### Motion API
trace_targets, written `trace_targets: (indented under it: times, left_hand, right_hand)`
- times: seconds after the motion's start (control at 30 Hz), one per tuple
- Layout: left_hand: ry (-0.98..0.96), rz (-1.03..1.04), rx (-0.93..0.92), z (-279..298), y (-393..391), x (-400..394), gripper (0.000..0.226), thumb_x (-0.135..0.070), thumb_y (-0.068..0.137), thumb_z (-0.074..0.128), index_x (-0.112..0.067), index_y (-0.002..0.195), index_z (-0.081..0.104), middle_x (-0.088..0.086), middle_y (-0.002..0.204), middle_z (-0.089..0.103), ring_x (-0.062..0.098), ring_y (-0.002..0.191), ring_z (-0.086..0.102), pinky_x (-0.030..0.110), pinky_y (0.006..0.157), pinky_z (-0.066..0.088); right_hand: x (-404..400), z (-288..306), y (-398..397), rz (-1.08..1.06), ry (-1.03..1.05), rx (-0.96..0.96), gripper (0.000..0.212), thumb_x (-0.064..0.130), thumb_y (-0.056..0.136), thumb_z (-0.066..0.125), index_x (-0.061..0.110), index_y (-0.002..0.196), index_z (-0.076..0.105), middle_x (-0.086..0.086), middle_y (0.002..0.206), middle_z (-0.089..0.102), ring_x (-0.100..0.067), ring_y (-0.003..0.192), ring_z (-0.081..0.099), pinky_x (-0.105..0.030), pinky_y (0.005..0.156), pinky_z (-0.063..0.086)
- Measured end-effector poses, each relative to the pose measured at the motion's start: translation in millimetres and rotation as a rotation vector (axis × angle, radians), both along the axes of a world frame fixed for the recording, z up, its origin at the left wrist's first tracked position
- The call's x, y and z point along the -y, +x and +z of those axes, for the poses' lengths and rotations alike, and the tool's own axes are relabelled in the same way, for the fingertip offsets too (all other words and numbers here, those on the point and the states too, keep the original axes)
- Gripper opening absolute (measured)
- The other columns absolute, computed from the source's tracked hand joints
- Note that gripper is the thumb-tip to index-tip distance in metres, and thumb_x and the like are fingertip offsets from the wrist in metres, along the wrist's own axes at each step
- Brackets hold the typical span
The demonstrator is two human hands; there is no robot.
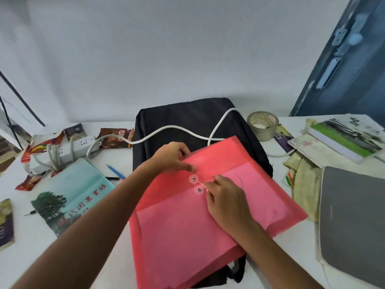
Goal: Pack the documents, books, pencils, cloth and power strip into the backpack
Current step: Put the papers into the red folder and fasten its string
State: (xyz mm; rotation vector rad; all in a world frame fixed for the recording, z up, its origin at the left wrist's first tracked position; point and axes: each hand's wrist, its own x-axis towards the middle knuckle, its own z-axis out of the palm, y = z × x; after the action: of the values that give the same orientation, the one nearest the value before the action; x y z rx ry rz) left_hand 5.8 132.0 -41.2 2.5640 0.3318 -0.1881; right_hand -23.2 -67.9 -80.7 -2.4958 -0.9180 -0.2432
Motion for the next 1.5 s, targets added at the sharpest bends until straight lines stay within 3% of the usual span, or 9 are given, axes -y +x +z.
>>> trace_targets:
  times: [0.17, 0.4, 0.53, 0.67, 0.83, 0.93, 1.03, 1.27, 1.5]
  left_hand:
    - [-0.006, 0.041, 0.098, -12, -1, 0, 0.043, -0.041, 0.06, 0.087, -0.024, 0.092, 0.064, -0.014, 0.069, 0.049, 0.009, 0.064, 0.047, 0.027, 0.06, 0.034]
    - [-0.04, 0.068, 0.297, -33, -16, 3, 0.041, -0.042, 0.063, 0.084, -0.027, 0.096, 0.066, -0.007, 0.084, 0.06, 0.014, 0.081, 0.055, 0.029, 0.071, 0.042]
    - [-0.043, 0.067, 0.345, -36, -16, 0, 0.041, -0.042, 0.064, 0.083, -0.028, 0.099, 0.066, -0.007, 0.085, 0.058, 0.012, 0.082, 0.053, 0.026, 0.07, 0.037]
    - [-0.057, 0.074, 0.373, -41, -17, 1, 0.042, -0.043, 0.064, 0.082, -0.028, 0.1, 0.066, -0.011, 0.083, 0.054, 0.011, 0.082, 0.051, 0.025, 0.07, 0.035]
    - [-0.077, 0.06, 0.377, -44, -19, 0, 0.045, -0.046, 0.062, 0.08, -0.028, 0.102, 0.068, -0.007, 0.086, 0.058, 0.013, 0.083, 0.054, 0.028, 0.072, 0.04]
    - [-0.139, 0.053, 0.382, -41, -19, -1, 0.051, -0.048, 0.059, 0.062, -0.027, 0.104, 0.072, -0.008, 0.083, 0.06, 0.011, 0.075, 0.054, 0.024, 0.07, 0.042]
    - [-0.264, 0.052, 0.34, -38, -20, -10, 0.036, -0.028, 0.074, 0.072, -0.021, 0.109, 0.073, -0.012, 0.074, 0.06, 0.002, 0.063, 0.051, 0.011, 0.064, 0.037]
    - [-0.477, -0.002, 0.209, -36, -15, -33, 0.025, -0.006, 0.085, 0.066, -0.014, 0.107, 0.074, 0.003, 0.095, 0.075, 0.017, 0.097, 0.069, 0.029, 0.091, 0.053]
    - [-0.462, -0.086, 0.183, -26, -14, -35, 0.033, -0.001, 0.083, 0.061, -0.03, 0.08, 0.075, -0.007, 0.071, 0.071, 0.0, 0.066, 0.057, 0.021, 0.067, 0.045]
  right_hand:
    - [6, 1, 2, 0.043, -0.139, 0.058, 0.025, -0.004, 0.061, 0.072, 0.011, 0.08, 0.075, -0.001, 0.068, 0.055, -0.019, 0.06, 0.054, -0.028, 0.049, 0.046]
    - [3, 15, -19, 0.056, -0.264, 0.163, 0.034, 0.003, 0.058, 0.025, 0.01, 0.045, 0.056, -0.006, 0.055, 0.051, -0.023, 0.05, 0.05, -0.029, 0.042, 0.04]
    - [-13, 22, -36, 0.023, -0.272, 0.026, 0.019, -0.001, 0.05, 0.043, 0.009, 0.05, 0.058, -0.006, 0.057, 0.053, -0.022, 0.05, 0.052, -0.027, 0.04, 0.04]
    - [-18, 30, -33, 0.04, -0.319, -0.244, 0.016, -0.003, 0.075, 0.051, 0.005, 0.086, 0.061, -0.007, 0.092, 0.053, -0.025, 0.088, 0.051, -0.034, 0.072, 0.045]
    - [-27, 38, -8, 0.226, -0.211, -0.29, 0.017, 0.004, 0.084, 0.05, 0.011, 0.088, 0.065, -0.002, 0.095, 0.059, -0.02, 0.095, 0.055, -0.033, 0.082, 0.045]
    - [-36, 45, 12, 0.368, -0.243, -0.249, 0.017, 0.005, 0.085, 0.054, 0.013, 0.089, 0.067, -0.002, 0.092, 0.06, -0.019, 0.088, 0.056, -0.039, 0.076, 0.047]
    - [-47, 45, 36, 0.455, -0.271, -0.257, 0.014, 0.005, 0.081, 0.058, 0.011, 0.084, 0.07, -0.001, 0.085, 0.061, -0.019, 0.081, 0.058, -0.038, 0.074, 0.047]
    - [-72, 50, 62, 0.454, -0.364, -0.282, 0.01, 0.024, 0.075, 0.074, 0.015, 0.071, 0.072, 0.01, 0.072, 0.056, -0.008, 0.07, 0.054, -0.029, 0.065, 0.043]
    - [-88, 59, 68, 0.344, -0.559, -0.276, 0.019, 0.035, 0.066, 0.078, 0.021, 0.065, 0.066, 0.008, 0.063, 0.064, -0.007, 0.062, 0.057, -0.026, 0.053, 0.04]
